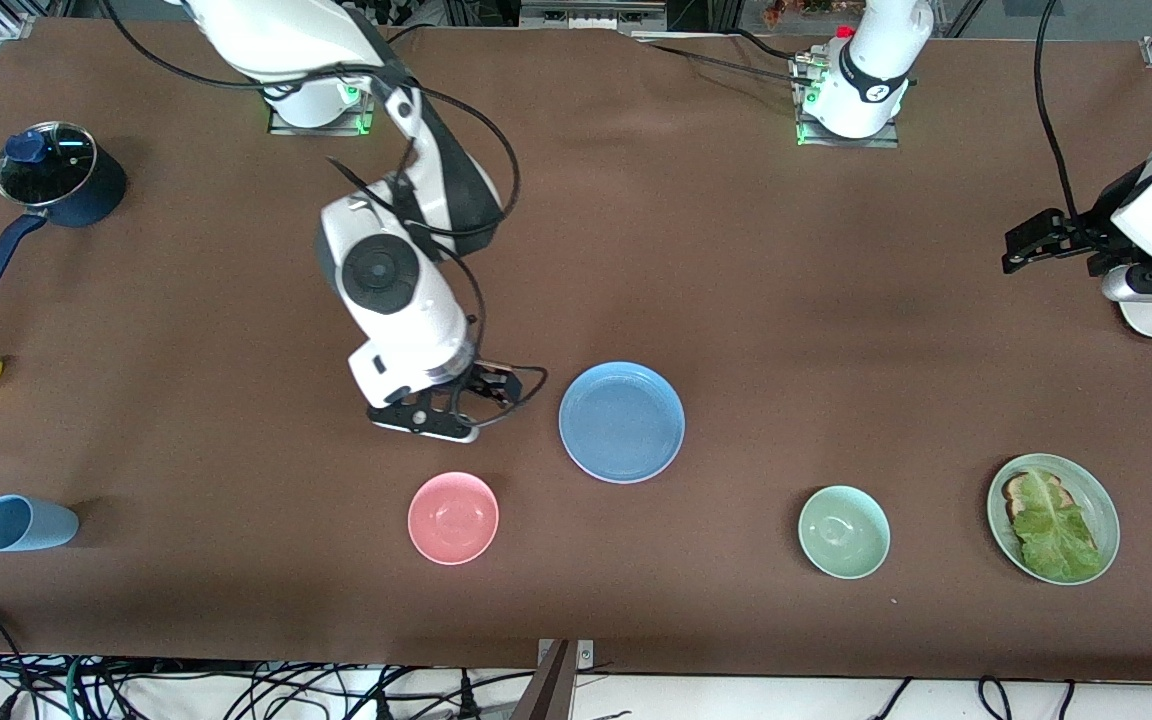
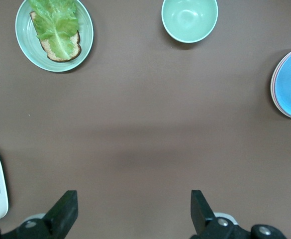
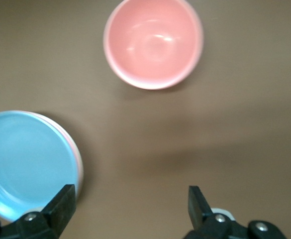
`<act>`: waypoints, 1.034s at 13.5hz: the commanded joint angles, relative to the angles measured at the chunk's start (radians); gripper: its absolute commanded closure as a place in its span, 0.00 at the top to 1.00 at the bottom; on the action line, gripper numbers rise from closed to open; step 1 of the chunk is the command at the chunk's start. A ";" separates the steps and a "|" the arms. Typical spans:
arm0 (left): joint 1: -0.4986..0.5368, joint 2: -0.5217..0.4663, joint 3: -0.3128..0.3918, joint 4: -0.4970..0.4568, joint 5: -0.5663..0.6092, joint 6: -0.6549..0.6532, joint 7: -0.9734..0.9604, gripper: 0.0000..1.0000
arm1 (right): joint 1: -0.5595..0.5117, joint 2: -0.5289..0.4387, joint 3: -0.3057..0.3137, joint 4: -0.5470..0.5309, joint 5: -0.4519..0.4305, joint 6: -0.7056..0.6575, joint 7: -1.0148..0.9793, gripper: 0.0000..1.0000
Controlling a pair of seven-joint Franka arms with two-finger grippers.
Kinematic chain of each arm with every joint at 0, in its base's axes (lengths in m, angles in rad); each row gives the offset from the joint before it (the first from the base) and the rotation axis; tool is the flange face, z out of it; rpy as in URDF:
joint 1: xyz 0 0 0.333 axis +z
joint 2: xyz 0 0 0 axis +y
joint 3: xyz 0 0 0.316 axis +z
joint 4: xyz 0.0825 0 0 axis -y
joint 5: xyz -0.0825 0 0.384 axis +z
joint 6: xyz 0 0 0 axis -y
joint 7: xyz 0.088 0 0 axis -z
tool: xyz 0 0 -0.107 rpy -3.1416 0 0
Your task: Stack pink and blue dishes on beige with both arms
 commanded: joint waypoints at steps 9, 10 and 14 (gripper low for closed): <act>-0.003 0.010 0.000 0.024 0.000 -0.018 0.017 1.00 | -0.521 -0.456 0.152 -0.199 -0.006 -0.420 -0.551 1.00; -0.003 0.009 0.000 0.024 0.000 -0.018 0.017 1.00 | -0.546 -0.473 0.161 -0.202 -0.009 -0.430 -0.570 1.00; -0.003 0.009 0.000 0.024 0.000 -0.017 0.017 1.00 | -0.569 -0.499 0.179 -0.196 -0.099 -0.456 -0.580 1.00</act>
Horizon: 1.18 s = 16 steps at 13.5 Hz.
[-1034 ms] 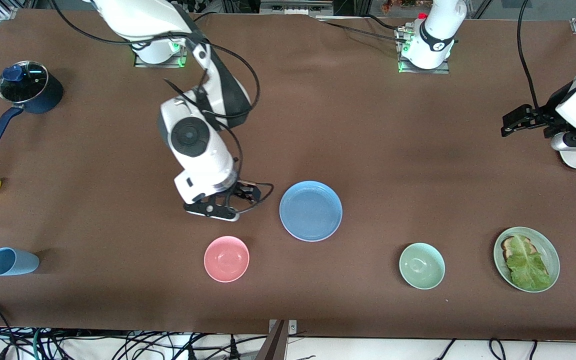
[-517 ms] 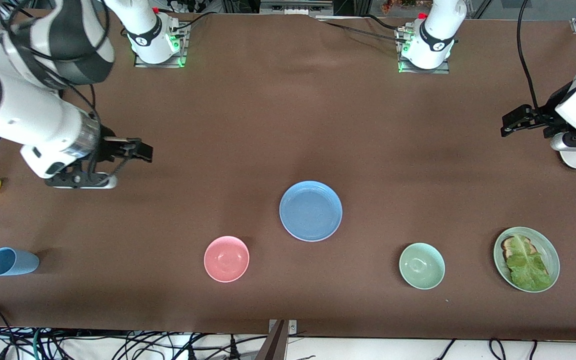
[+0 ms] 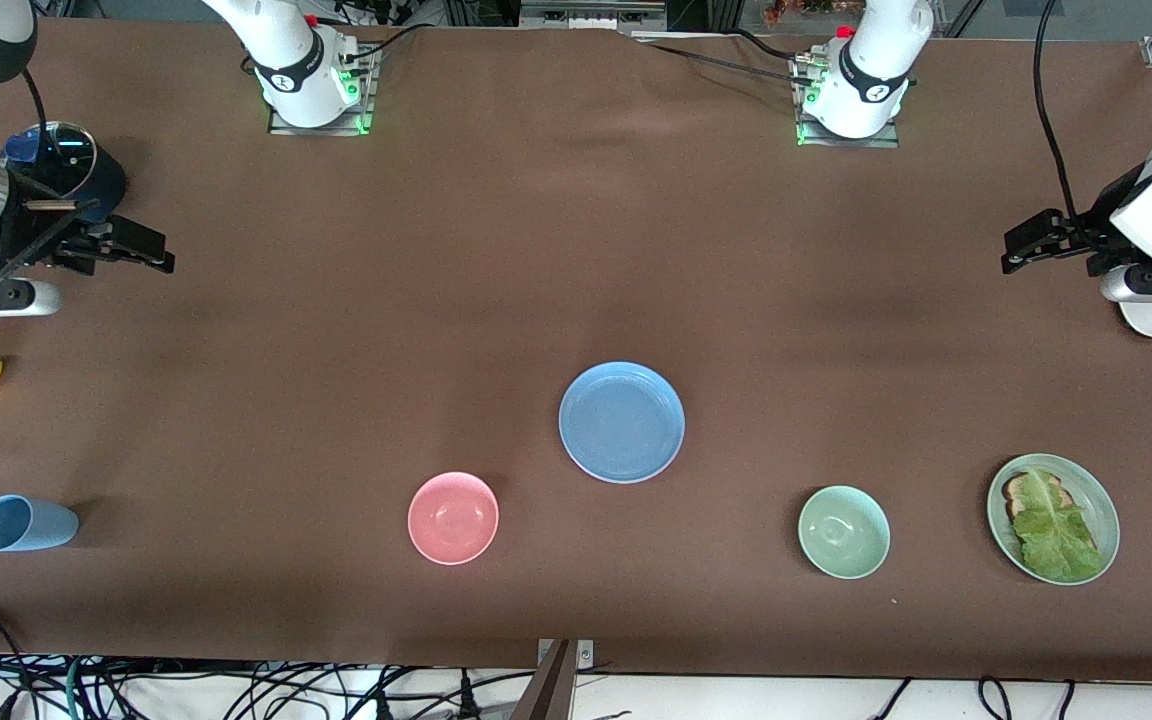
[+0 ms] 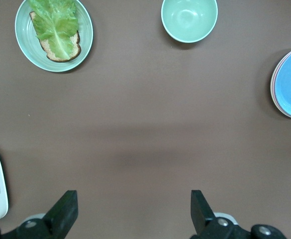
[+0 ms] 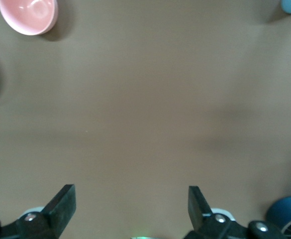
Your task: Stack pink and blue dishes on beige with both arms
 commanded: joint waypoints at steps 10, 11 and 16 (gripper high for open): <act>-0.002 0.008 0.000 0.024 0.000 -0.018 0.017 1.00 | -0.023 -0.015 0.036 0.005 -0.048 -0.001 -0.007 1.00; -0.002 0.008 0.000 0.024 0.000 -0.017 0.017 1.00 | -0.023 -0.015 0.036 0.008 -0.048 -0.003 -0.008 1.00; -0.002 0.008 -0.002 0.024 0.000 -0.018 0.017 1.00 | -0.024 -0.015 0.022 0.010 -0.045 0.000 -0.014 1.00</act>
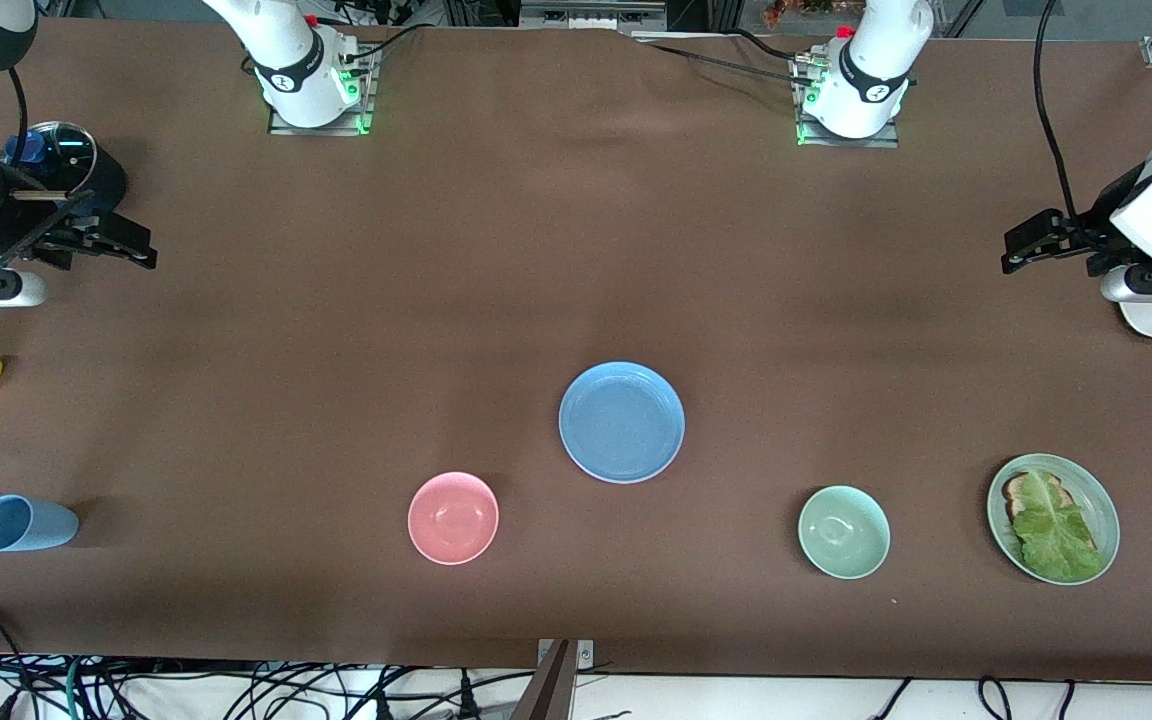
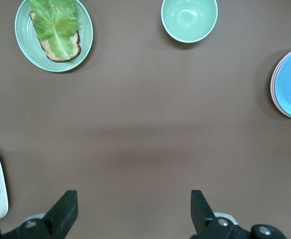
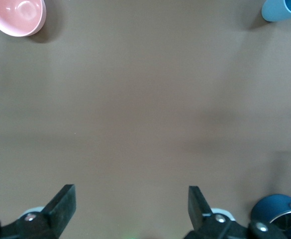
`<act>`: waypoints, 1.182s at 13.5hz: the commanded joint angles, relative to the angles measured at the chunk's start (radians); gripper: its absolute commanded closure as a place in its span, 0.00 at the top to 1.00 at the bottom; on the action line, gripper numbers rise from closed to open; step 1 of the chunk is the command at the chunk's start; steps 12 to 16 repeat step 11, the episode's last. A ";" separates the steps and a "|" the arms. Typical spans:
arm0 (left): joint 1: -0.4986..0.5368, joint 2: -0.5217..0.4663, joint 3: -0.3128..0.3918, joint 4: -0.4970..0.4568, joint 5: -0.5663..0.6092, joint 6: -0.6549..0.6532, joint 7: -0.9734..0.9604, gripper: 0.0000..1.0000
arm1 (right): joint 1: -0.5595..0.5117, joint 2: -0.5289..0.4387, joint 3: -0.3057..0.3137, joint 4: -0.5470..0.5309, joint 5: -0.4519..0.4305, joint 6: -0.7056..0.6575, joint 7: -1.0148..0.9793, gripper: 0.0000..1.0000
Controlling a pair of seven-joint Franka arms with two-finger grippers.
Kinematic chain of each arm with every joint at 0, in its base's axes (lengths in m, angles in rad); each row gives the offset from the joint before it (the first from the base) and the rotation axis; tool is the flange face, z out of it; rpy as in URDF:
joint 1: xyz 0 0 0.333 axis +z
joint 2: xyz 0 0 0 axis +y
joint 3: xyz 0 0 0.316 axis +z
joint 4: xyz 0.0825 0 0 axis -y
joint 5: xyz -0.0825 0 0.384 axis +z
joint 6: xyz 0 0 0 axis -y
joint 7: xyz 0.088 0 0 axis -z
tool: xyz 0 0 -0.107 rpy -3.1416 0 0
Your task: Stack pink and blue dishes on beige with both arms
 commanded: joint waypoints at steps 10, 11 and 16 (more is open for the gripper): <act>-0.002 0.008 0.000 0.024 0.000 -0.018 0.017 1.00 | -0.008 -0.010 0.006 0.006 -0.011 -0.010 -0.038 1.00; -0.002 0.008 0.000 0.024 0.000 -0.018 0.017 1.00 | -0.008 -0.010 0.006 0.006 -0.012 -0.010 -0.038 1.00; -0.002 0.008 0.000 0.024 0.000 -0.018 0.017 1.00 | -0.008 -0.010 0.006 0.006 -0.012 -0.010 -0.038 1.00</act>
